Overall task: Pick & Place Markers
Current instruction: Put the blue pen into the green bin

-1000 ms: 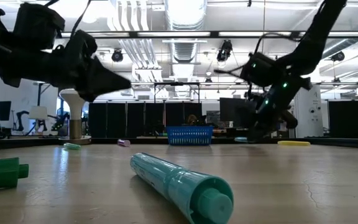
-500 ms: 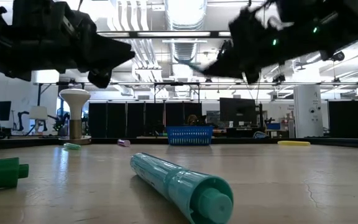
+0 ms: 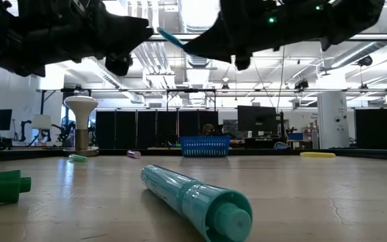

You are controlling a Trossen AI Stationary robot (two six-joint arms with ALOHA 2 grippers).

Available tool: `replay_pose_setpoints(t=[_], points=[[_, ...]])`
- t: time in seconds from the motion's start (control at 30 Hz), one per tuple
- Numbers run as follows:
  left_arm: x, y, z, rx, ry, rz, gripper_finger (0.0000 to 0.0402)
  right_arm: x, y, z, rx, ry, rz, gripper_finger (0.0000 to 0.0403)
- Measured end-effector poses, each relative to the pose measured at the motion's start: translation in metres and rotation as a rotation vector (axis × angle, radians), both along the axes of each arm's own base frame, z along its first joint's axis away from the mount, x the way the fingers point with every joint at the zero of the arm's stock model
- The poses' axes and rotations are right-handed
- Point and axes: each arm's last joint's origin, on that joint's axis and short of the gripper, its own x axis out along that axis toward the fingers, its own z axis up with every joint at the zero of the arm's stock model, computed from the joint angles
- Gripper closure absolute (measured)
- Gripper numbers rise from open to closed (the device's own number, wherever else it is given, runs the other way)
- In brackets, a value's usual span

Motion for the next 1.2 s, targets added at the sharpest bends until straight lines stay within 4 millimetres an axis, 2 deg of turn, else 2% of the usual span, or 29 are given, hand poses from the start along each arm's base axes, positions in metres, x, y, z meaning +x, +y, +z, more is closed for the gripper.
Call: replay_pose_setpoints(t=[0.17, 0.37, 0.67, 0.9, 1.2], points=[[0.002, 0.0, 0.004, 0.002, -0.014, -0.001, 0.0305, 0.016, 0.004, 0.001, -0.021, -0.006, 0.004, 0.0367], [0.003, 0.0, 0.003, 0.003, -0.005, 0.0, 0.0305, 0.024, 0.006, 0.0, -0.024, -0.007, 0.004, 0.0367], [0.003, 0.001, 0.001, -0.009, 0.012, 0.03, 0.0305, 0.022, 0.007, 0.004, -0.001, -0.055, -0.067, 0.0367], [0.003, 0.002, 0.002, -0.019, 0.004, 0.062, 0.0305, 0.019, 0.018, 0.008, -0.01, -0.089, -0.039, 0.0367], [0.006, 0.0, 0.009, -0.007, -0.027, 0.013, 0.0305, 0.021, 0.018, 0.008, -0.007, -0.097, -0.006, 0.0367]])
